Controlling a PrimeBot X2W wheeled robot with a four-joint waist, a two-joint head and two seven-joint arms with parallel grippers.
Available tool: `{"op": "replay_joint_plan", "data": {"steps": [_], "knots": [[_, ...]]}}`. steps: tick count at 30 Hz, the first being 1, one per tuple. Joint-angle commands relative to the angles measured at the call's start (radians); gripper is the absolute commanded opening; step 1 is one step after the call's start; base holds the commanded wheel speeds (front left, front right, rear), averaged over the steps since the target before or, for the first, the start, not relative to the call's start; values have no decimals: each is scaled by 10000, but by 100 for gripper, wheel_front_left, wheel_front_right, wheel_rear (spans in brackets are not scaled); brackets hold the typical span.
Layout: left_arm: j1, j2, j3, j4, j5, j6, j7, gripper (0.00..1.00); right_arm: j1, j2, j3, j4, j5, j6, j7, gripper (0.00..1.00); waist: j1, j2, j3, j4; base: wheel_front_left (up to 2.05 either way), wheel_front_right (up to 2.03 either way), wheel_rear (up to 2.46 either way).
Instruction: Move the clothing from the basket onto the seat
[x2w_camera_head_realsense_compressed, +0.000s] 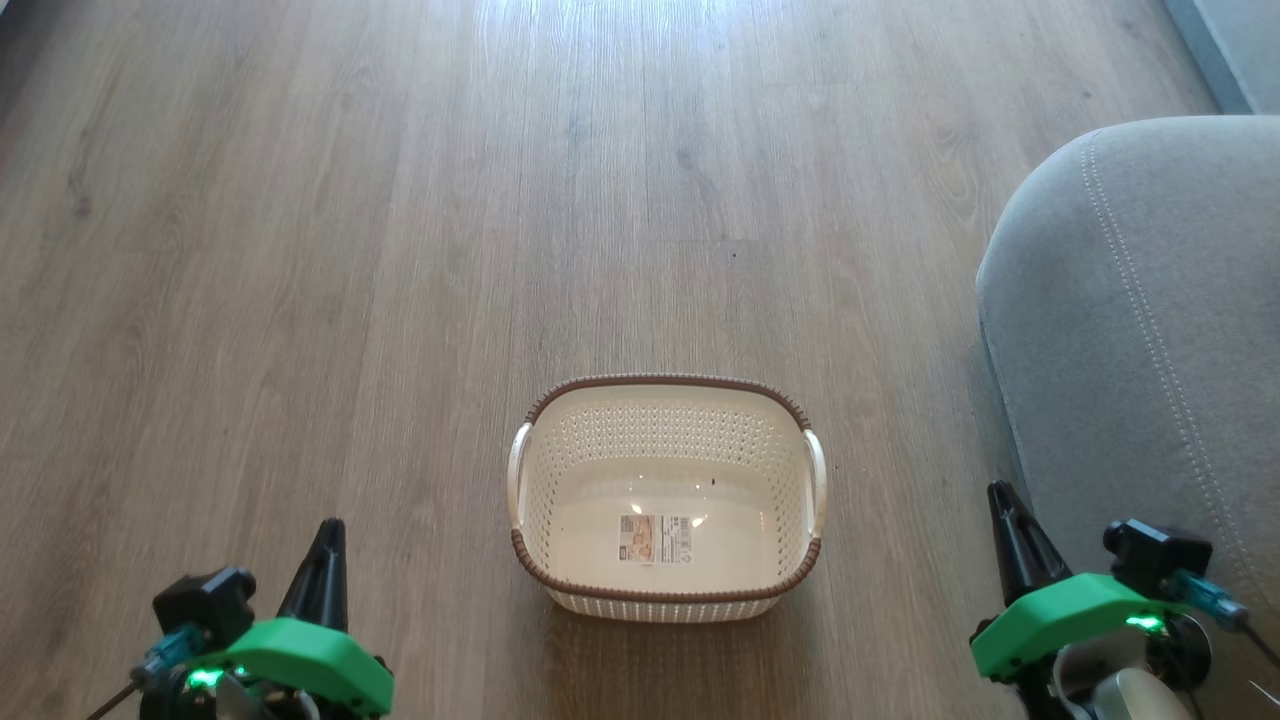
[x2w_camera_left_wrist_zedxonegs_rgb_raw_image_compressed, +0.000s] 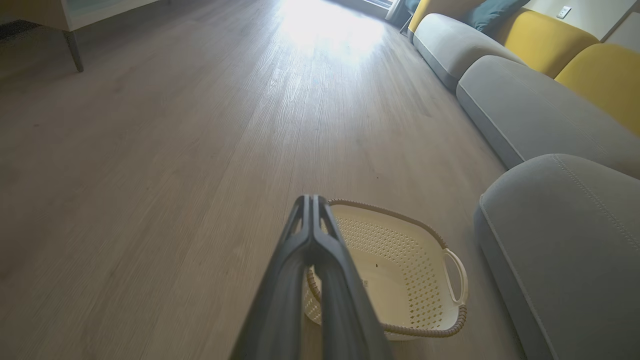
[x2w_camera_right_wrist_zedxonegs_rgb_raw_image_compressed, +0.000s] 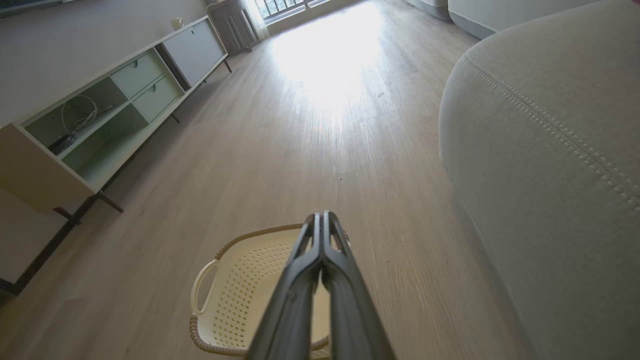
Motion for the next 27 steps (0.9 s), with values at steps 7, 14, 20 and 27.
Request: {"op": "replay_joint_plan", "data": {"steps": [7,14,20,27], "knots": [[-489,53,159,-431,-1039,-31,221,0,-460,-1,-128,-478,995,-1,235,0,0,-1,-4,-21,0,0,0],[-519,60,200,-496,-1858,-43,420,0,-465,19,-206,-584,1764,-1,436,0,0,-1,-8,-41,0,0,0],[-546,66,235,-550,-2562,-53,593,0,-470,36,-275,-675,2426,-1,610,0,0,-1,-12,-58,0,0,0],[-578,73,277,-613,-3384,-65,794,0,-476,56,-355,-782,3197,-1,813,0,0,-1,-16,-78,0,0,0]]}}
